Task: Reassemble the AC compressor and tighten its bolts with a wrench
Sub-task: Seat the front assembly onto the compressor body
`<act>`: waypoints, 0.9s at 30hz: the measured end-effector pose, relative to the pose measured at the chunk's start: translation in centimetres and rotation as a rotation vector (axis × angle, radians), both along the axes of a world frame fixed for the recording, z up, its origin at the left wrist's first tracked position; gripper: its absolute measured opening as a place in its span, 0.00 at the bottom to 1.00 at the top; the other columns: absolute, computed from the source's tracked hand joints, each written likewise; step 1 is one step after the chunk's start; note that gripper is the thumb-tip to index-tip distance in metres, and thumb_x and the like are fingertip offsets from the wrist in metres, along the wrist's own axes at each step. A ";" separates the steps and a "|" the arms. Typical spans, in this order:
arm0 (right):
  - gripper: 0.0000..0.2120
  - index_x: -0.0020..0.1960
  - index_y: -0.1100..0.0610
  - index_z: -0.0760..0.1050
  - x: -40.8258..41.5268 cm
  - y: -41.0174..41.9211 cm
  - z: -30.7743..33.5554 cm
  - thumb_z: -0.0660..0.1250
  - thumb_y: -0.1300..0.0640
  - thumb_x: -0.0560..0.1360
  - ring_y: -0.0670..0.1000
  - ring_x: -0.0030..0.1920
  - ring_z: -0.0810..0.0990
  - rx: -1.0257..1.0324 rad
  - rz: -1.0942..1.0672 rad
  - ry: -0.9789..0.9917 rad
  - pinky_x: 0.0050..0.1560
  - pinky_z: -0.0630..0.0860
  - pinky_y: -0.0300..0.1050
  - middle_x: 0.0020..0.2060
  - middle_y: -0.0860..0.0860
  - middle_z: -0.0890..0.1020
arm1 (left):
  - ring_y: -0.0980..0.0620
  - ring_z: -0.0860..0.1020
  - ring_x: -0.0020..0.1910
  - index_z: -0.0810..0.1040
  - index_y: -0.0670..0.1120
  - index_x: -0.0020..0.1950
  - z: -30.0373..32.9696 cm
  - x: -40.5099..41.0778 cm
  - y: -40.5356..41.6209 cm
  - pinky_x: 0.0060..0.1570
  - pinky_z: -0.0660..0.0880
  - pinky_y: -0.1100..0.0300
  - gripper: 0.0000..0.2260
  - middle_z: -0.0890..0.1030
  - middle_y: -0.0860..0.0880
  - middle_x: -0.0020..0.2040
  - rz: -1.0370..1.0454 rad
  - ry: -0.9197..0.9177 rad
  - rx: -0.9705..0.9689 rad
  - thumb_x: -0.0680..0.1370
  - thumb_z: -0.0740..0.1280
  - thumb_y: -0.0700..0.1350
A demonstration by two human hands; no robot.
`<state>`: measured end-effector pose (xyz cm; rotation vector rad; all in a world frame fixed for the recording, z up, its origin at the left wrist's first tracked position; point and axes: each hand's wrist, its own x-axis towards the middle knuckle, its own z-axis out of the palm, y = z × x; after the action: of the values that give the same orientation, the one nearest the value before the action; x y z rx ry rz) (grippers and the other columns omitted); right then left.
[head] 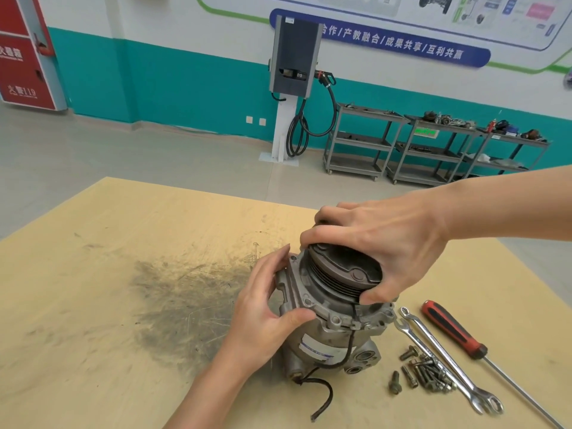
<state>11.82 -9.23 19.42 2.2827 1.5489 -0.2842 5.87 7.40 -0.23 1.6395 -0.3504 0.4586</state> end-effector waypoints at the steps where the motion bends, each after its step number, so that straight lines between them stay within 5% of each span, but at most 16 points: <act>1: 0.38 0.68 0.40 0.48 0.0 0.0 0.0 0.62 0.31 0.66 0.54 0.54 0.71 0.000 -0.005 0.004 0.52 0.74 0.46 0.60 0.53 0.66 | 0.56 0.70 0.70 0.65 0.67 0.70 0.0 0.0 0.0 0.68 0.70 0.52 0.36 0.71 0.65 0.67 0.000 -0.004 -0.005 0.64 0.69 0.74; 6: 0.38 0.69 0.41 0.48 0.3 0.1 -0.4 0.65 0.32 0.68 0.55 0.54 0.71 0.026 -0.025 0.009 0.52 0.73 0.45 0.58 0.53 0.67 | 0.59 0.71 0.69 0.65 0.74 0.67 0.0 -0.3 0.1 0.68 0.71 0.58 0.32 0.72 0.66 0.66 0.018 0.005 -0.011 0.64 0.70 0.74; 18: 0.38 0.70 0.41 0.48 0.2 -0.5 -0.1 0.67 0.34 0.69 0.56 0.56 0.72 0.003 -0.014 0.011 0.53 0.75 0.47 0.60 0.54 0.66 | 0.57 0.71 0.69 0.65 0.73 0.67 0.2 -0.5 -0.2 0.68 0.70 0.50 0.32 0.73 0.64 0.67 0.016 -0.005 0.016 0.65 0.69 0.74; 27: 0.40 0.70 0.42 0.49 0.2 -0.3 0.0 0.68 0.34 0.69 0.58 0.57 0.71 -0.018 -0.025 -0.011 0.56 0.76 0.55 0.60 0.54 0.66 | 0.58 0.71 0.70 0.66 0.76 0.65 0.1 -0.3 -0.2 0.67 0.70 0.61 0.33 0.73 0.64 0.66 -0.004 -0.010 -0.023 0.62 0.71 0.74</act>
<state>12.05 -9.56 19.41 2.2878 1.5068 -0.2911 5.56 7.22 -0.14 1.6142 -0.3549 0.4666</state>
